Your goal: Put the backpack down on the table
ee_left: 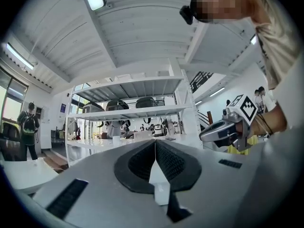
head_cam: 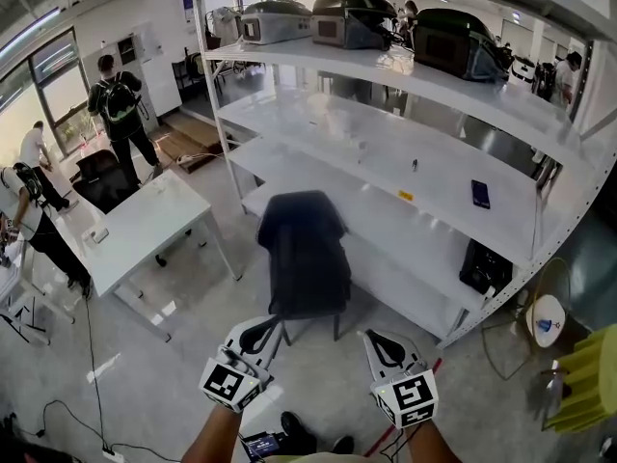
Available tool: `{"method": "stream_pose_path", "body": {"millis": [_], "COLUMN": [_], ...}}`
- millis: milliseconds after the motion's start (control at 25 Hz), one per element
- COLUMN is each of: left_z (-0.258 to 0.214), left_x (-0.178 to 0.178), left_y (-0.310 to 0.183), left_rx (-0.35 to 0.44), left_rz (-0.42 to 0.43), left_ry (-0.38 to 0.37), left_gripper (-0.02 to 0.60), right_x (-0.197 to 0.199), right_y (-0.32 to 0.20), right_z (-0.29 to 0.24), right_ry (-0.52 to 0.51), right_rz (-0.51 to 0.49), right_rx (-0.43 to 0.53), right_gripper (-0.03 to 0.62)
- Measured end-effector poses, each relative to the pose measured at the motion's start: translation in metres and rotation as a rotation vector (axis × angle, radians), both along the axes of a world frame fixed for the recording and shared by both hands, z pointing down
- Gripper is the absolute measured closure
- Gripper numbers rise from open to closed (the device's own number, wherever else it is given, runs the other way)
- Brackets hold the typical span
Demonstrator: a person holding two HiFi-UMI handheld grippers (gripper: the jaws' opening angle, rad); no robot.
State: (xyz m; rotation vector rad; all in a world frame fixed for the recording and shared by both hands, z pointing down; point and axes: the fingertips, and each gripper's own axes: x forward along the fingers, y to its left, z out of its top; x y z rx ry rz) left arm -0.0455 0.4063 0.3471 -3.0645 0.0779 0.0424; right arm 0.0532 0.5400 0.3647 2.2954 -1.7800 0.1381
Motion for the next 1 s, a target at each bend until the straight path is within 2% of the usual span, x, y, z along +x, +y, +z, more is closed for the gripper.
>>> {"method": "stream_pose_path", "body": {"millis": [160,440,1000], "left_z": [0.002,0.004,0.014], "left_x": [0.002,0.011,0.016], "left_y": [-0.017,-0.052,-0.155], "left_rx": [-0.01,-0.033,-0.052], "left_rz": [0.001,0.044,0.076], "left_ry": [-0.018,0.004,0.014], "left_gripper": [0.568,0.568,0.568], "right_x": [0.003,0.014,0.027], "right_y": [-0.017,-0.055,-0.157], "right_z": [0.001,0.008,0.013], "right_ry": [-0.013,-0.027,-0.023], "right_rz": [0.012,0.042,0.099], "right_rx": [0.006,-0.006,-0.003], "right_gripper": [0.568,0.568,0.568]}}
